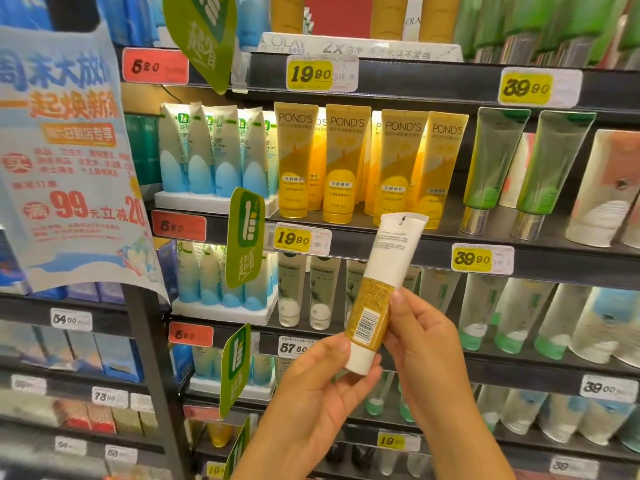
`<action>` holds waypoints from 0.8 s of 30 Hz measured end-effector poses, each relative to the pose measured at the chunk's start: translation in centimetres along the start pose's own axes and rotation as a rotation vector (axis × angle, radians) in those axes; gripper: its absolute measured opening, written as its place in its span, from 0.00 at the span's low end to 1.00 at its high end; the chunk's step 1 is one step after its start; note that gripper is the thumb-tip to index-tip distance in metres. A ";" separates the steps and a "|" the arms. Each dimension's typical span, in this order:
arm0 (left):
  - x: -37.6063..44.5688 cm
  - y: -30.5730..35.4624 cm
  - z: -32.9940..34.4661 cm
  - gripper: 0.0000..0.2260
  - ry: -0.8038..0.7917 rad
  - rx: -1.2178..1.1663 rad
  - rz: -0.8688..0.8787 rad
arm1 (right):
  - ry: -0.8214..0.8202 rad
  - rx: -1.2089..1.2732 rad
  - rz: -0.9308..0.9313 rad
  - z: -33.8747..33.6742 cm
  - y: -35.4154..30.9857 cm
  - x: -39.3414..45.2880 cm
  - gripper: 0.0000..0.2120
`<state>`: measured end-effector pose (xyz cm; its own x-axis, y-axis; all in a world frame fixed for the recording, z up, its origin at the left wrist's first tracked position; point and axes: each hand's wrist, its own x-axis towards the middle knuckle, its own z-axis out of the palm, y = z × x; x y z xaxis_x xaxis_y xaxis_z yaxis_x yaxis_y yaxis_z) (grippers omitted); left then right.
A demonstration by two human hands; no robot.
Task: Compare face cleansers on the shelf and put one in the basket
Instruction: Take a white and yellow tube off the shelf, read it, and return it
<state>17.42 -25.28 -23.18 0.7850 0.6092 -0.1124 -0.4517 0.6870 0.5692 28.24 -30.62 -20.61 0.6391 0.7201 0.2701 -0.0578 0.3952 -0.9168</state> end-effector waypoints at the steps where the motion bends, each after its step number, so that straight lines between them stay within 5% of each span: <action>1: 0.1 -0.1 0.0 0.18 0.010 0.016 0.016 | -0.015 -0.012 0.003 0.0 -0.1 0.0 0.16; 16: -0.1 0.0 0.7 0.10 -0.018 -0.080 -0.029 | 0.012 0.128 0.064 -0.5 -0.2 0.2 0.20; 24: 0.3 0.2 -0.1 0.17 0.029 0.074 0.053 | -0.019 0.065 0.080 -0.3 -0.2 0.5 0.21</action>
<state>17.54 -24.94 -23.21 0.7477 0.6560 -0.1030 -0.4593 0.6229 0.6333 28.85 -30.52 -20.35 0.6162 0.7611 0.2027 -0.1580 0.3715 -0.9149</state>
